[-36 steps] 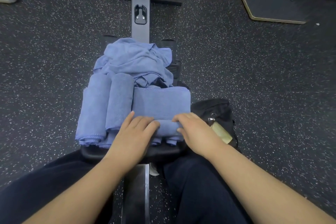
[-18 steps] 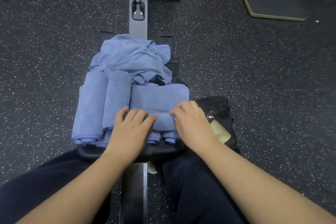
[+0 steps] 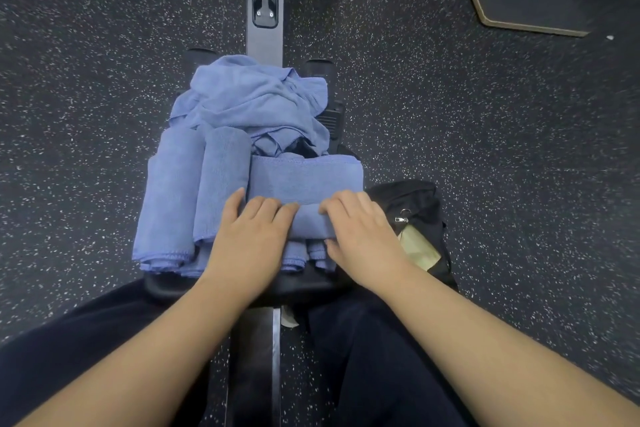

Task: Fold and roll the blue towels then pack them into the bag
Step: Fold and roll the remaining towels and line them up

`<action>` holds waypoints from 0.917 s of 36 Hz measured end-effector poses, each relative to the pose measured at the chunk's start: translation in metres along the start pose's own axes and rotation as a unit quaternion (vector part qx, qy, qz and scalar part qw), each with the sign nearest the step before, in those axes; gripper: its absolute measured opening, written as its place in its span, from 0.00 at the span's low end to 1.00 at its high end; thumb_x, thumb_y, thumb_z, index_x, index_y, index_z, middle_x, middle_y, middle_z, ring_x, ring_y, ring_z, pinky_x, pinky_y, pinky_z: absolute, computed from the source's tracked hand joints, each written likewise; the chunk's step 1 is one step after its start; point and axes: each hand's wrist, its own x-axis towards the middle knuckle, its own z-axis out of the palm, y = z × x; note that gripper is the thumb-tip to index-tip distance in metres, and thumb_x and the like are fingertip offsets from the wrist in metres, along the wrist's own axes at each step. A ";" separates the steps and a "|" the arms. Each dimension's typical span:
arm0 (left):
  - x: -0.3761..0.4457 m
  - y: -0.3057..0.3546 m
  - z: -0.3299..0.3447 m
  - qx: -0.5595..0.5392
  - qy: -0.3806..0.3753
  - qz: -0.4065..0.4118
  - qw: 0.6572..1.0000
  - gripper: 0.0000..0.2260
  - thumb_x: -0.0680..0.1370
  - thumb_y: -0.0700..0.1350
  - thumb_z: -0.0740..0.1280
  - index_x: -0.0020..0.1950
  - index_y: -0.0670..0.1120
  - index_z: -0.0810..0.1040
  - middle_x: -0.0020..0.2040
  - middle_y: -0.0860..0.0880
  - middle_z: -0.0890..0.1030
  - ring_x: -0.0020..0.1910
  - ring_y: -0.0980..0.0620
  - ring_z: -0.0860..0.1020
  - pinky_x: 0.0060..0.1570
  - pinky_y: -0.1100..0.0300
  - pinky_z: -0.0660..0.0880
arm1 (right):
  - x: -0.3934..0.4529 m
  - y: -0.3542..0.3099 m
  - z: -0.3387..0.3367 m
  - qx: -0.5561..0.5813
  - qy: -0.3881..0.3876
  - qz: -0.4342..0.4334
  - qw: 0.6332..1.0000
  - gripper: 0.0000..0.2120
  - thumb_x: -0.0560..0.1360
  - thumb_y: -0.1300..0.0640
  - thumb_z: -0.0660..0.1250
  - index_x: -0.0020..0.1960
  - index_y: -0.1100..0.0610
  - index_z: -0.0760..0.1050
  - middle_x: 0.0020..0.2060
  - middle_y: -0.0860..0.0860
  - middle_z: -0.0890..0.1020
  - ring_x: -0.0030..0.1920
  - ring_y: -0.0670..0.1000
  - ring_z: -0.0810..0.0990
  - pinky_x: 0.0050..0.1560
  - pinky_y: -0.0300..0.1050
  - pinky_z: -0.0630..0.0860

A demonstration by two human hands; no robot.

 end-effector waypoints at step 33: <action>0.013 -0.004 -0.012 -0.112 0.017 0.071 0.991 0.16 0.72 0.39 0.58 0.54 0.44 0.81 0.50 0.44 0.79 0.47 0.40 0.77 0.44 0.47 0.75 | 0.025 0.001 0.010 -0.005 0.041 0.043 0.998 0.13 0.67 0.57 0.58 0.46 0.57 0.79 0.38 0.52 0.78 0.42 0.58 0.77 0.44 0.45 0.64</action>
